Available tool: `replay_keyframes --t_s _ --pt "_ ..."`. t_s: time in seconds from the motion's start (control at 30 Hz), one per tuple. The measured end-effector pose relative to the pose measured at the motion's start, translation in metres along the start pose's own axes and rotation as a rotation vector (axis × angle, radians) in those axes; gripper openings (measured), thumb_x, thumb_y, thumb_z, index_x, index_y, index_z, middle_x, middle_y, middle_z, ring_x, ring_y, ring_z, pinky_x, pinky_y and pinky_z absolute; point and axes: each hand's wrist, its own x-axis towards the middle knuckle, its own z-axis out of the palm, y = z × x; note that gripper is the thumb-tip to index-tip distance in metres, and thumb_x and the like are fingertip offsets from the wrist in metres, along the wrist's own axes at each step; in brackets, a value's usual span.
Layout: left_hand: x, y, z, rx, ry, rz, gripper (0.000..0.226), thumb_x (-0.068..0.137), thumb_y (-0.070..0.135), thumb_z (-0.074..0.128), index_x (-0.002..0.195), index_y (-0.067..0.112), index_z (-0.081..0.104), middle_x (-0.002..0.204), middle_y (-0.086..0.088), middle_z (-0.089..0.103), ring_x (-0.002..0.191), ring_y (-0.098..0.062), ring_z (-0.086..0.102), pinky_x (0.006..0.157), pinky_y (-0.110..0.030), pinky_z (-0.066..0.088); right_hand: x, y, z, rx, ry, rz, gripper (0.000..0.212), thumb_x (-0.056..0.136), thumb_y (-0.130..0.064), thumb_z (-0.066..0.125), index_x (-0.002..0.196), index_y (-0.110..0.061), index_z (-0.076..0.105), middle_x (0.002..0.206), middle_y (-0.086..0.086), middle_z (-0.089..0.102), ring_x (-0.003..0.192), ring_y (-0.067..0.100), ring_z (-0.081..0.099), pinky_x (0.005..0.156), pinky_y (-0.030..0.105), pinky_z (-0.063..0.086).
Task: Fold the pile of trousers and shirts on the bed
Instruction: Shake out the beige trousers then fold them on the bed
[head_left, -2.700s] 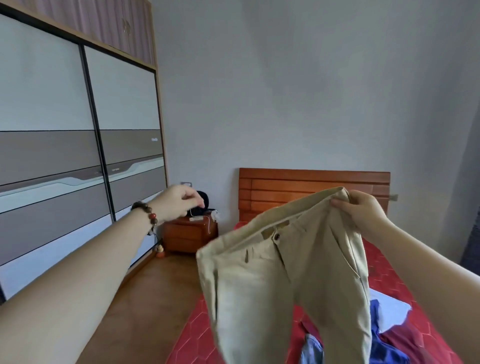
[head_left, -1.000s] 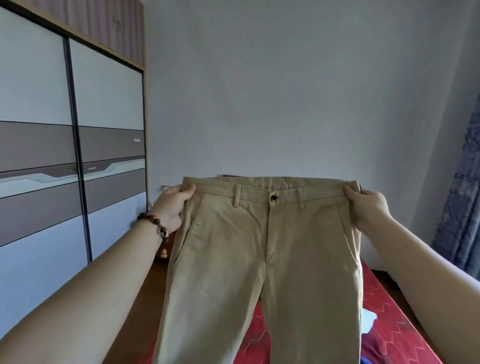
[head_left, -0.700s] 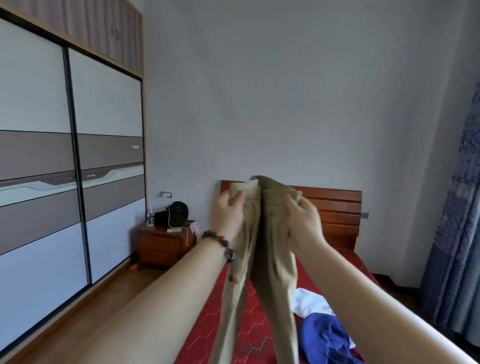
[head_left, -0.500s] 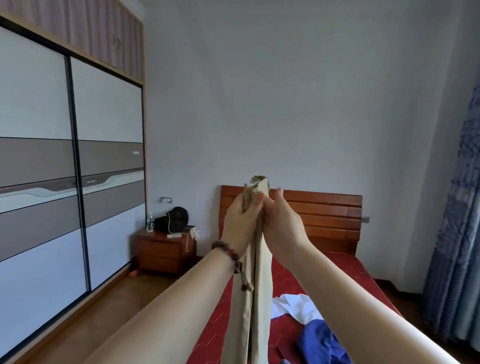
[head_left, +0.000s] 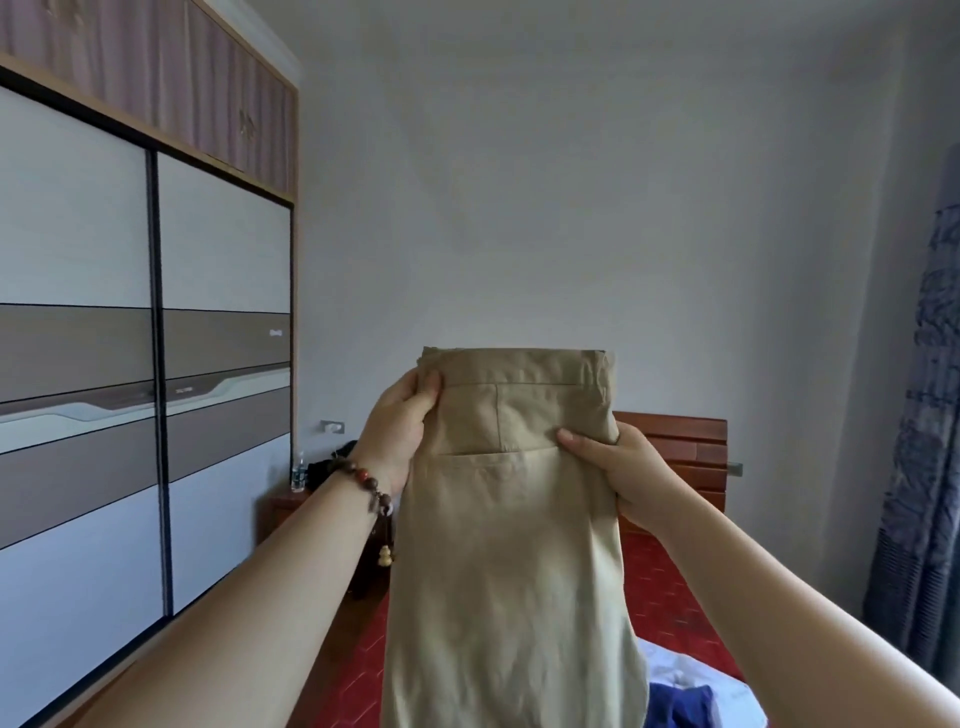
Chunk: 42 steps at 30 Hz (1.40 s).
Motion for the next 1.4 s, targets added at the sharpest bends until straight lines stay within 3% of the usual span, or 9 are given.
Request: replay_keyframes --t_s 0.2,0.37,0.57,0.7,0.83,1.03,1.2,1.33,1.4 --pt "-0.010 -0.010 -0.006 0.178 -0.071 -0.145 0.028 0.058 0.029 0.084 0.082 0.016 0.079 0.093 -0.011 0.075 0.087 -0.025 0.073 0.066 -0.030 0.058 0.006 0.006 0.003 0.036 0.152 -0.198 0.039 0.070 -0.028 0.085 0.101 -0.010 0.070 0.098 0.006 0.075 0.093 0.024 0.071 0.072 0.030 0.058" --pt "0.003 0.003 0.008 0.066 0.061 0.026 0.015 0.064 0.021 0.080 0.078 0.016 0.079 0.093 -0.010 0.075 0.088 -0.022 0.073 0.069 -0.029 0.058 -0.015 0.019 -0.038 -0.308 -0.216 0.053 0.042 0.069 -0.020 0.086 0.107 -0.013 0.070 0.106 0.006 0.073 0.100 0.023 0.070 0.082 0.033 0.056" --pt "0.000 0.035 0.021 0.079 -0.084 -0.063 0.034 0.063 0.021 0.084 0.095 0.012 0.077 0.106 -0.014 0.073 0.098 -0.027 0.070 0.076 -0.039 0.058 -0.019 0.026 -0.046 -0.114 -0.112 -0.026 0.024 0.077 -0.006 0.077 0.100 -0.002 0.071 0.099 0.012 0.074 0.094 0.027 0.071 0.077 0.031 0.057" --pt "-0.012 0.052 0.032 0.081 0.051 -0.012 0.050 0.061 0.018 0.083 0.107 0.002 0.070 0.106 -0.019 0.071 0.098 -0.034 0.069 0.081 -0.046 0.056 -0.040 0.040 -0.035 -0.165 -0.067 -0.046 0.037 0.065 -0.030 0.085 0.095 -0.013 0.073 0.098 0.007 0.075 0.093 0.023 0.071 0.081 0.034 0.057" --pt "-0.028 0.067 0.021 0.022 0.223 0.063 0.024 0.073 0.010 0.080 0.096 0.007 0.073 0.095 -0.012 0.075 0.089 -0.028 0.072 0.074 -0.040 0.058 -0.076 0.074 -0.031 -0.584 -0.180 0.135 0.023 0.073 -0.021 0.083 0.092 -0.012 0.073 0.087 0.002 0.075 0.078 0.016 0.071 0.066 0.031 0.058" --pt "-0.062 0.098 -0.026 -0.034 0.246 0.069 0.015 0.073 0.011 0.081 0.088 0.012 0.075 0.094 -0.010 0.075 0.088 -0.028 0.072 0.072 -0.043 0.058 -0.126 0.085 0.007 -0.534 0.071 0.043 0.022 0.088 -0.024 0.069 0.077 -0.005 0.067 0.067 -0.001 0.066 0.062 0.012 0.059 0.058 0.025 0.046" --pt "-0.117 0.122 -0.088 -0.059 0.220 0.034 0.013 0.073 0.009 0.080 0.085 0.011 0.075 0.092 -0.012 0.075 0.087 -0.029 0.072 0.069 -0.041 0.058 -0.177 0.064 0.065 -0.593 -0.142 0.193 0.009 0.087 -0.019 0.071 0.086 -0.011 0.071 0.085 0.009 0.073 0.074 0.016 0.067 0.075 0.036 0.054" --pt "-0.164 0.153 -0.134 -0.054 0.168 0.026 0.019 0.076 0.013 0.079 0.093 0.008 0.072 0.095 -0.013 0.075 0.089 -0.028 0.072 0.067 -0.037 0.058 -0.215 0.024 0.111 -0.713 -0.463 0.423 0.026 0.084 -0.020 0.074 0.106 -0.009 0.069 0.112 0.027 0.065 0.098 0.046 0.064 0.089 0.059 0.046" --pt "-0.180 0.170 -0.144 -0.064 0.153 0.024 0.018 0.077 0.014 0.079 0.093 0.008 0.072 0.095 -0.012 0.075 0.089 -0.027 0.072 0.066 -0.035 0.058 -0.231 0.003 0.147 -0.541 -0.472 0.352 0.039 0.079 -0.024 0.079 0.113 -0.010 0.067 0.115 0.019 0.068 0.106 0.040 0.064 0.090 0.053 0.052"
